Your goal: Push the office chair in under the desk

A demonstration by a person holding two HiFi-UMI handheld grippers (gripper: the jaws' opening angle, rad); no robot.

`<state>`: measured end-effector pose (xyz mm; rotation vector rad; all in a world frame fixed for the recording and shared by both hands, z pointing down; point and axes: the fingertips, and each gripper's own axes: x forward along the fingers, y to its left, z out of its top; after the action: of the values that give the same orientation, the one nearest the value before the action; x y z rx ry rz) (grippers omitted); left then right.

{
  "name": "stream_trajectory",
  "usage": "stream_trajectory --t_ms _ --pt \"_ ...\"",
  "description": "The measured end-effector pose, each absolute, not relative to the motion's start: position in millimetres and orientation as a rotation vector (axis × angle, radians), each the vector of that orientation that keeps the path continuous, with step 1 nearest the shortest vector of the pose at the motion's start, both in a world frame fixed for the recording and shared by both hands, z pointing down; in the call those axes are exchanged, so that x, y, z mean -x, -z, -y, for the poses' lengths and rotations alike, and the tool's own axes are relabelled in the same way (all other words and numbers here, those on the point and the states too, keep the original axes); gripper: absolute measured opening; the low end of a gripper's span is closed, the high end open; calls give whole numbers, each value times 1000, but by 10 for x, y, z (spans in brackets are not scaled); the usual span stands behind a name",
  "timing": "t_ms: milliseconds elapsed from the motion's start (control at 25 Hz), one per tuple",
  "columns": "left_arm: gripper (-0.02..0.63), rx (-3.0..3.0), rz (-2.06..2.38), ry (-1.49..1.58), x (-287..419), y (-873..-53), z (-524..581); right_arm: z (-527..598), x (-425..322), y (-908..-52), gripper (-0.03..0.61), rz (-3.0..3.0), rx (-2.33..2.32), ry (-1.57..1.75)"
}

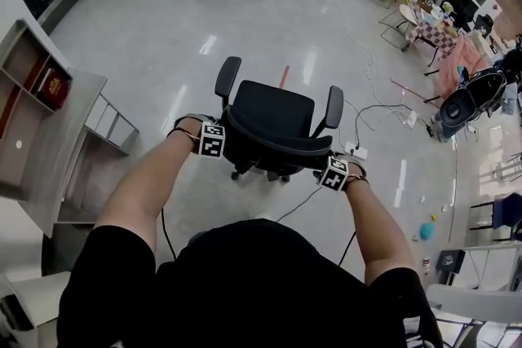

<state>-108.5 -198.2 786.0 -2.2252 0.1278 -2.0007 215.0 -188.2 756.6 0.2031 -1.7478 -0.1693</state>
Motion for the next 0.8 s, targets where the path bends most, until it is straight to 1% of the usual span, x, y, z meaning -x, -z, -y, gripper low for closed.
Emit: stream_trajectory --t_ms 520,800 --pt "221 2244 -206 2037 1631 -7868 1320 1462 -1596 -7573 222 1766 -164 223" --pt "221 2274 -325 2093 2090 -7908 873 1345 -1128 -7627 222 1765 -72 288"
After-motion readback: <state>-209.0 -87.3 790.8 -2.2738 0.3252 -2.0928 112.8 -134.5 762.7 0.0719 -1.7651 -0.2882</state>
